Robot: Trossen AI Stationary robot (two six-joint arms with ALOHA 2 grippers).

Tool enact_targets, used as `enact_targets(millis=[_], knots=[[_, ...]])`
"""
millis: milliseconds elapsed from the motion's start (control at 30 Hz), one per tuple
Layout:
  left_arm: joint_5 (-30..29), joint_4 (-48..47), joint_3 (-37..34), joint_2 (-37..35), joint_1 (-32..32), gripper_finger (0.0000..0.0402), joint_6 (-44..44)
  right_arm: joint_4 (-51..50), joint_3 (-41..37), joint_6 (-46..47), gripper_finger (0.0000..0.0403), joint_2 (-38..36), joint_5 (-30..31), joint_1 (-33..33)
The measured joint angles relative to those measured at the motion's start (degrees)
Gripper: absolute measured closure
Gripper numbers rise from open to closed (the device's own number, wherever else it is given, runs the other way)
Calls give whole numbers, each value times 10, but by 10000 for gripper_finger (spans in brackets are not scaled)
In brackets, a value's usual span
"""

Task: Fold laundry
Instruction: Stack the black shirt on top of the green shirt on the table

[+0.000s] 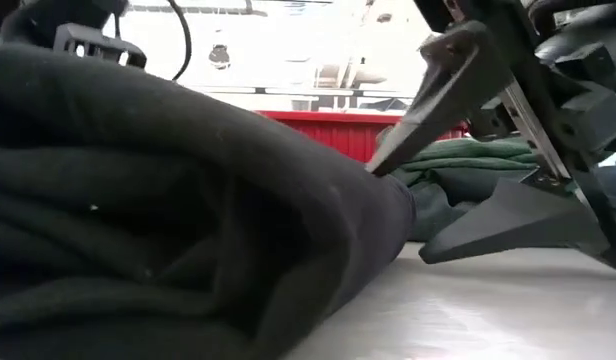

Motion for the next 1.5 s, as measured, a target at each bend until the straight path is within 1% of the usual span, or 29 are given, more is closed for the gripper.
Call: enact_targets(millis=[100,233,333,400,467,500,567,667,700,767,833,900,933,967,1033,1133,1267,1367,1433,1500], knots=[[12,58,0,61,-2,97,-6,27,2,-5,115,13,-2,-9],[25,182,1,141,-2,97,-13,84,2,-55,117,34,-7,-27],[28,257,1,175,-2,97,-12,108,2,-103,119,38,-31,-41],[30,267,9,185,-2,97,1,101,2,-128,129,39,-33,-50],[33,271,9,185,-3,97,16,99,3,-145,155,38,-32,-61],[34,268,12,185,-3,97,22,99,3,-155,175,38,-33,-67],[34,267,15,186,-3,106,40,96,6,-167,229,39,-32,-80],[24,262,21,187,-4,143,50,104,7,-195,330,39,-36,-93],[16,262,23,187,-5,163,51,105,9,-209,354,40,-45,-96],[-7,264,24,187,-5,214,52,103,19,-236,356,41,-66,-102],[-33,276,24,188,-5,275,50,90,29,-252,356,37,-93,-107],[-52,303,24,189,-4,343,54,57,39,-270,356,22,-113,-112],[-59,321,24,191,-2,368,60,31,45,-276,356,9,-120,-114],[-64,344,24,191,2,379,71,-4,51,-280,356,-6,-121,-114],[-62,380,33,191,8,380,96,-80,66,-294,356,-43,-124,-117],[-52,421,51,190,20,379,109,-200,87,-316,356,-106,-125,-118],[-33,429,106,189,52,381,142,-335,106,-344,356,-200,-123,-130],[-20,396,174,189,88,382,173,-416,108,-362,356,-265,-103,-144],[-7,343,231,188,119,383,204,-467,109,-375,356,-306,-96,-159],[7,263,297,188,158,384,234,-521,109,-385,356,-346,-88,-179]])
